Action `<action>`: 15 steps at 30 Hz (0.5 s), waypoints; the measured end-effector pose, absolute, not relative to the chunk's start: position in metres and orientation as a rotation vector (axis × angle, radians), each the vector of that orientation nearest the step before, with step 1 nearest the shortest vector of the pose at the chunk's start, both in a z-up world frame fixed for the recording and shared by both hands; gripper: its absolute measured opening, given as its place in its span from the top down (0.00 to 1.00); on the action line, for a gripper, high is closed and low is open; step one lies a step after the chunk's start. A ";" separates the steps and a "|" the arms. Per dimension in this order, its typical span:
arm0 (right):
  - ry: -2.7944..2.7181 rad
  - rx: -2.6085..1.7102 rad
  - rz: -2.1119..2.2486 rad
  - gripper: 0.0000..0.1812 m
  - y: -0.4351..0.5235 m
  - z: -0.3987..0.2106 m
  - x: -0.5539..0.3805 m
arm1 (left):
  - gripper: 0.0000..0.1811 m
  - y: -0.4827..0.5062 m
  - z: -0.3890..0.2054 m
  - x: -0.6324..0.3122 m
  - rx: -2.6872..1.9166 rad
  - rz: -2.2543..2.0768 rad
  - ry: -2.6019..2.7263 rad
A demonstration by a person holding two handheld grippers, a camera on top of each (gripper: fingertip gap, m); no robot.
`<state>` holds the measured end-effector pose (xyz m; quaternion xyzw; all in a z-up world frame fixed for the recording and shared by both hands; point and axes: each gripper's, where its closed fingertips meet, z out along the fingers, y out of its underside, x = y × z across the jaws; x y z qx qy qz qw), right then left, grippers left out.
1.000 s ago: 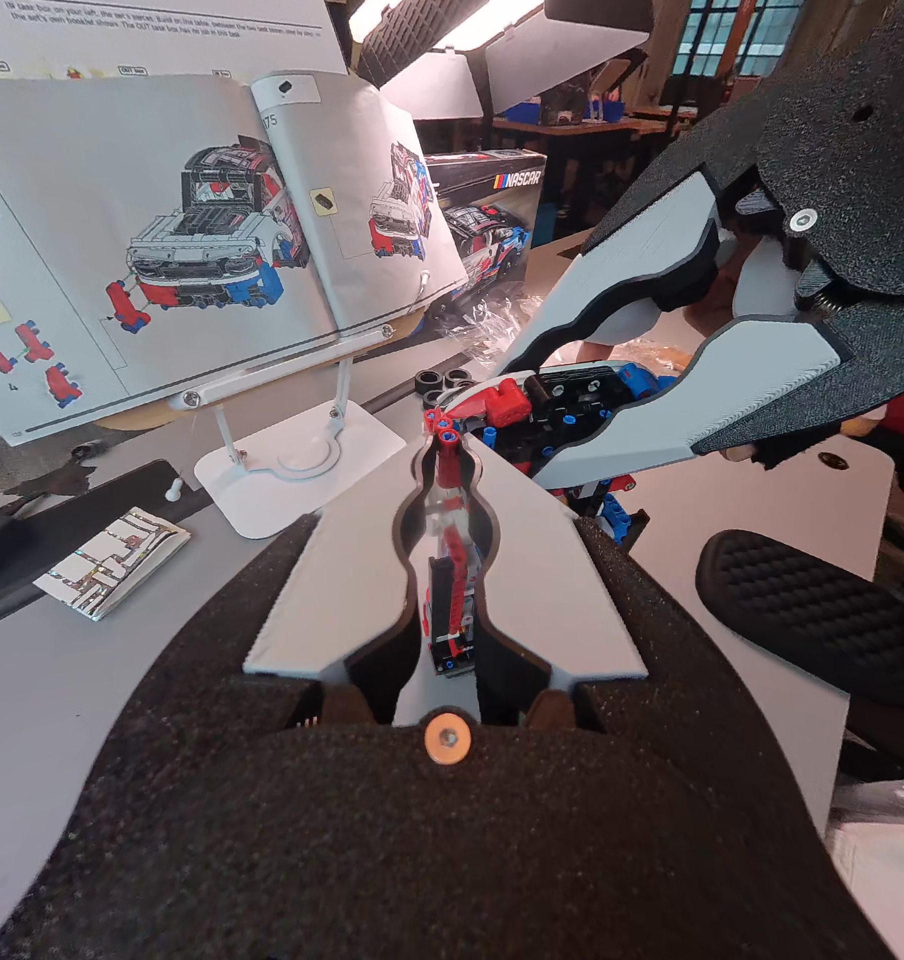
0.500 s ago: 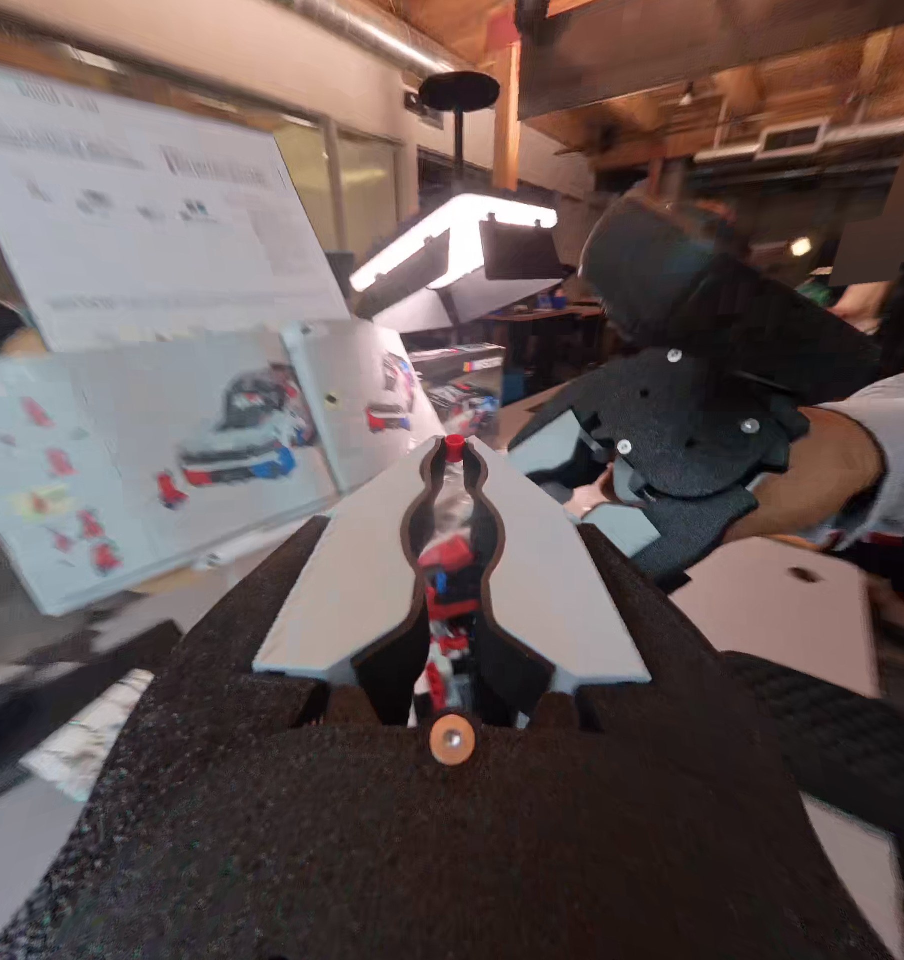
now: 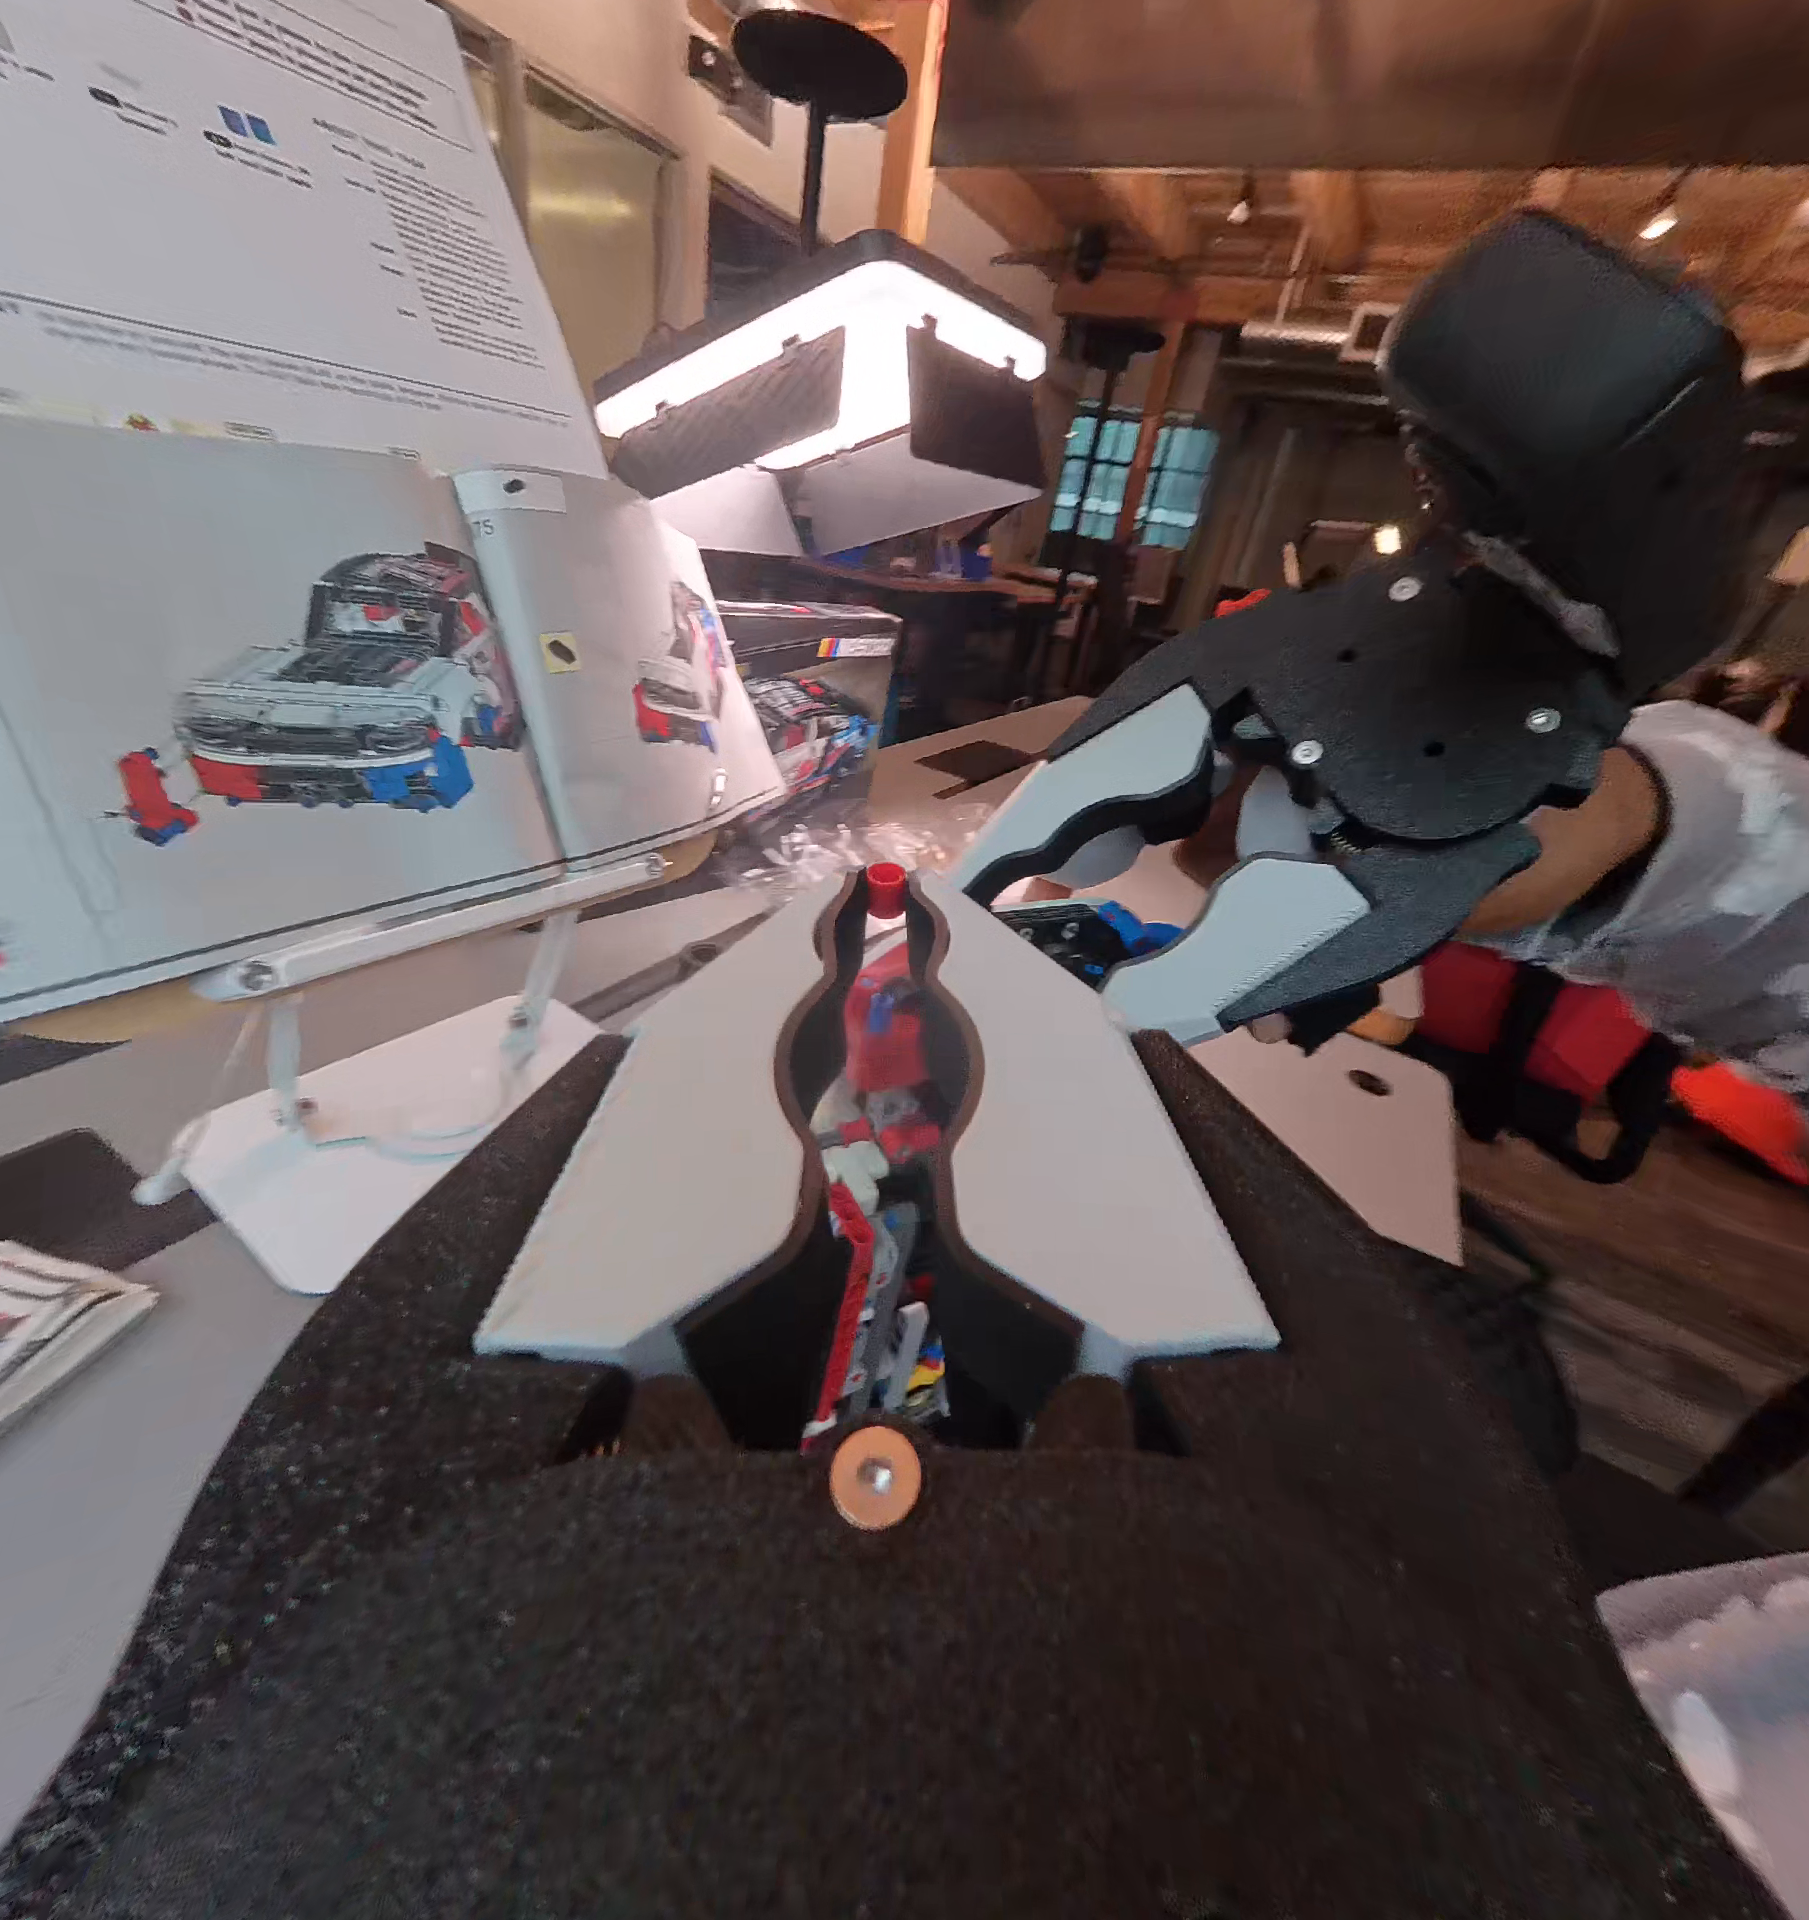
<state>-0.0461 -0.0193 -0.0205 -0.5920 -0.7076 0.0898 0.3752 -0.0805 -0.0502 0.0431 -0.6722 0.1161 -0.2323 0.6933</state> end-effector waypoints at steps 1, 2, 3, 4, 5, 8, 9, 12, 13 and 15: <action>-1.810 -1.513 0.234 0.74 -0.019 -0.020 -0.046 | 0.97 -0.053 0.043 -0.078 -1.485 -0.602 0.257; -1.813 -1.508 0.241 0.74 -0.019 -0.020 -0.046 | 0.97 -0.056 0.044 -0.076 -1.464 -0.691 0.254; -1.816 -1.501 0.248 0.74 -0.019 -0.020 -0.046 | 0.97 -0.059 0.045 -0.075 -1.441 -0.780 0.248; -1.815 -1.500 0.251 0.74 -0.019 -0.020 -0.046 | 0.97 -0.061 0.045 -0.075 -1.422 -0.855 0.234; -1.816 -1.496 0.257 0.74 -0.019 -0.020 -0.045 | 0.98 -0.064 0.046 -0.075 -1.402 -0.917 0.226; -1.824 -1.482 0.273 0.74 -0.018 -0.020 -0.043 | 0.98 -0.070 0.043 -0.074 -1.366 -0.923 0.270; -1.830 -1.469 0.278 0.74 -0.018 -0.020 -0.042 | 0.98 -0.072 0.040 -0.073 -1.360 -0.864 0.308; -1.865 -1.417 0.298 0.74 -0.022 -0.020 -0.035 | 0.97 -0.072 0.026 -0.074 -1.357 -0.609 0.409; -1.870 -1.400 0.311 0.74 -0.023 -0.020 -0.033 | 0.97 -0.071 0.019 -0.075 -1.359 -0.504 0.443; -1.878 -1.363 0.322 0.75 -0.025 -0.019 -0.027 | 0.97 -0.068 0.006 -0.077 -1.357 -0.314 0.505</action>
